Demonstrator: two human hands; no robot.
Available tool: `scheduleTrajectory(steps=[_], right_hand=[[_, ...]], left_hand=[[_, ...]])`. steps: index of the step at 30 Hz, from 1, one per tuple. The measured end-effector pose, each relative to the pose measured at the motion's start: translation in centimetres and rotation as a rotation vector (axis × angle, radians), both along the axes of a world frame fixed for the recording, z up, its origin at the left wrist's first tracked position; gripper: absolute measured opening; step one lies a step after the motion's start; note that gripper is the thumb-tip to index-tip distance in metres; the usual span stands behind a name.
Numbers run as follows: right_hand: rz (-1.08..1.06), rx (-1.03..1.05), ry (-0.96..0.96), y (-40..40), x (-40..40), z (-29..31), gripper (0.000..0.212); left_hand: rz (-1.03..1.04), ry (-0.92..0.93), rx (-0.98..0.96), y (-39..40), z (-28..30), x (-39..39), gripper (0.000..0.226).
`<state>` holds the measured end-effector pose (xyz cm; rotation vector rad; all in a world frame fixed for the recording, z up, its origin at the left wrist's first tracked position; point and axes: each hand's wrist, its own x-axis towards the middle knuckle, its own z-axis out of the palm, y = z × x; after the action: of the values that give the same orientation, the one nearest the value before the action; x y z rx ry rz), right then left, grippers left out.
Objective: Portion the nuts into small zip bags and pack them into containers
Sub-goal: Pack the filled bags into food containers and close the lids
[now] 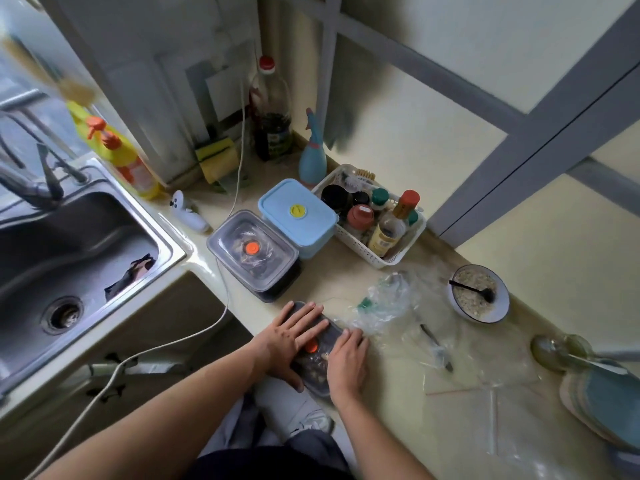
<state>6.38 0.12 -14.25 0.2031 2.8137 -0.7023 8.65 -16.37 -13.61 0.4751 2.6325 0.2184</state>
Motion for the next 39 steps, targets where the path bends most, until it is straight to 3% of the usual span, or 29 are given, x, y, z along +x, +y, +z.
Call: scheduleTrajectory(steps=[2, 5, 7, 12, 16, 18, 21, 25, 28, 30, 35, 39], right_hand=[[-0.047, -0.005, 0.019, 0.1, 0.4, 0.1, 0.052], [-0.268, -0.087, -0.046, 0.1, 1.1, 0.5, 0.026], [-0.422, -0.174, -0.15, 0.2, 2.0, 0.4, 0.029], [-0.556, -0.248, -0.168, -0.2, 2.1, 0.0, 0.035], [-0.702, -0.267, -0.184, 0.4, 0.4, 0.4, 0.045], [-0.743, -0.25, -0.192, -0.1, 0.5, 0.6, 0.044], [-0.775, -0.152, -0.081, -2.3, 0.9, 1.5, 0.036], [-0.606, -0.19, 0.313, -8.0, -0.4, 3.3, 0.028], [-0.476, -0.505, 0.112, -12.4, -2.8, 4.6, 0.011], [-0.39, -0.594, -0.104, -14.8, -4.4, 5.1, 0.029], [-0.431, -0.473, -0.233, -17.1, -6.8, 4.6, 0.069], [-0.449, -0.522, -0.338, -17.3, -6.6, 4.4, 0.056]], left_hand=[[0.075, 0.002, -0.008, 0.6, 0.7, 0.6, 0.148], [0.372, -0.064, -0.027, 1.6, 1.4, 2.1, 0.156], [0.488, -0.072, -0.017, 1.7, 1.5, 3.1, 0.158], [0.359, -0.033, 0.104, 1.0, 0.7, 3.3, 0.15], [0.505, -0.069, 0.184, 1.2, 1.8, 2.6, 0.13], [0.608, 0.059, 0.301, 0.6, 2.9, 2.7, 0.105], [0.64, 0.432, 0.477, -1.6, 4.3, 1.2, 0.06], [0.913, 0.613, 0.466, -8.9, 5.8, -3.8, 0.05], [1.093, 0.442, 0.462, -15.1, 5.9, -7.4, 0.048], [1.084, 0.262, 0.406, -18.3, 5.2, -9.4, 0.044], [0.936, -0.119, 0.412, -22.0, 4.1, -11.6, 0.041], [0.981, -0.27, 0.512, -22.3, 3.6, -12.0, 0.04]])
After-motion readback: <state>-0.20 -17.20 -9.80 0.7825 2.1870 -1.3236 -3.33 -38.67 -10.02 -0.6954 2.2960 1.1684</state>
